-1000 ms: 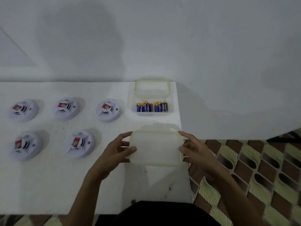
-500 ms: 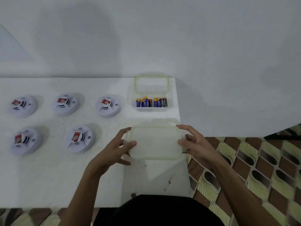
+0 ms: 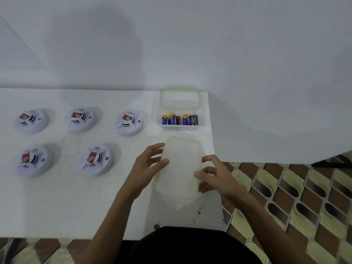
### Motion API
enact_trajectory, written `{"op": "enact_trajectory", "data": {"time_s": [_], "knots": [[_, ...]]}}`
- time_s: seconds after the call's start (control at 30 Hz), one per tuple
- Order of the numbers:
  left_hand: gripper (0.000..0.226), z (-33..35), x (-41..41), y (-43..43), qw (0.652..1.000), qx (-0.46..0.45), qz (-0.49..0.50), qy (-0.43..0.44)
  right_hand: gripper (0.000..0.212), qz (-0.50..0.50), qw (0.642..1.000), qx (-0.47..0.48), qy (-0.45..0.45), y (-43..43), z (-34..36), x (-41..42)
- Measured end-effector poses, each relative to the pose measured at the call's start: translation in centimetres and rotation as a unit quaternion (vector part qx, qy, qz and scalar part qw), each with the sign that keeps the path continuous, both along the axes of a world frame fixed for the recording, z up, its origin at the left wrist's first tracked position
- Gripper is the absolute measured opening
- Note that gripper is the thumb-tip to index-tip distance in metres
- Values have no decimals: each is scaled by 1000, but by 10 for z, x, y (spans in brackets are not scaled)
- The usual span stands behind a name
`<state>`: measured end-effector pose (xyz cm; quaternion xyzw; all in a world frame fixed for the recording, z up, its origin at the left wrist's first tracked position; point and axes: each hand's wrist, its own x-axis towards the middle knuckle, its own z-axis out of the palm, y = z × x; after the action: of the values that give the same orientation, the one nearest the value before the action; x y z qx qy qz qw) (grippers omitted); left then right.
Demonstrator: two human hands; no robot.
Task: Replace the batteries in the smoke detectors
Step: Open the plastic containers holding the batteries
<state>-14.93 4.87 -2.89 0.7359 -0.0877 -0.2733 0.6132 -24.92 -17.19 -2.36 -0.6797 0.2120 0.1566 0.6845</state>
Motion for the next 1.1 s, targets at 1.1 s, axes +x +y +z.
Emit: {"op": "enact_trajectory", "data": {"time_s": [1.1], "knots": [[69, 2, 11, 12, 986, -29, -102, 126, 56, -81, 995, 34, -47, 6, -9, 1]]}}
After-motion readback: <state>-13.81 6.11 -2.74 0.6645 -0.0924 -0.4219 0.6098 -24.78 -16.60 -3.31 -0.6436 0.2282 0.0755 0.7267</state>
